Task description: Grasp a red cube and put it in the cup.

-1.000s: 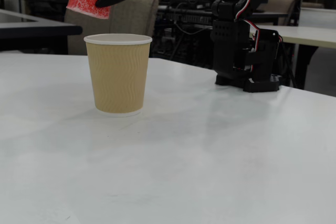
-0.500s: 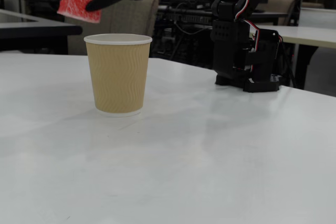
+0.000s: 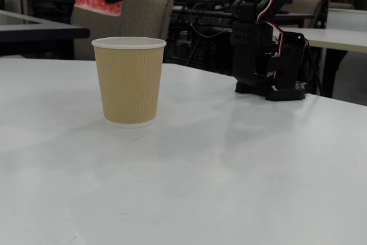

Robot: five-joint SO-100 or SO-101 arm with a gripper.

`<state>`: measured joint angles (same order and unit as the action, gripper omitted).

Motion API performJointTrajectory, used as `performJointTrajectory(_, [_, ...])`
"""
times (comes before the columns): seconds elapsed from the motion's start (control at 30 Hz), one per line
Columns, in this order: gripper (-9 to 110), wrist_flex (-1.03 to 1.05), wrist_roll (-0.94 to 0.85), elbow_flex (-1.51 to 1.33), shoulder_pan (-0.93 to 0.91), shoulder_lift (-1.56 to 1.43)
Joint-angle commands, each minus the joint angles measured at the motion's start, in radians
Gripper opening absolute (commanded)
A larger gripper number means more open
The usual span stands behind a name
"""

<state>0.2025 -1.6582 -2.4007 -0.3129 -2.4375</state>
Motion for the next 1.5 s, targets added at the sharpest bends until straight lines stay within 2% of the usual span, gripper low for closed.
performJointTrajectory(0.0, [9, 0.012, 0.014, 0.028, 0.025, -0.069])
performJointTrajectory(1.27, [10, 0.095, 0.014, -0.146, 0.101, -0.290])
performJointTrajectory(1.47, [27, 0.097, 0.014, -0.146, 0.091, -0.291])
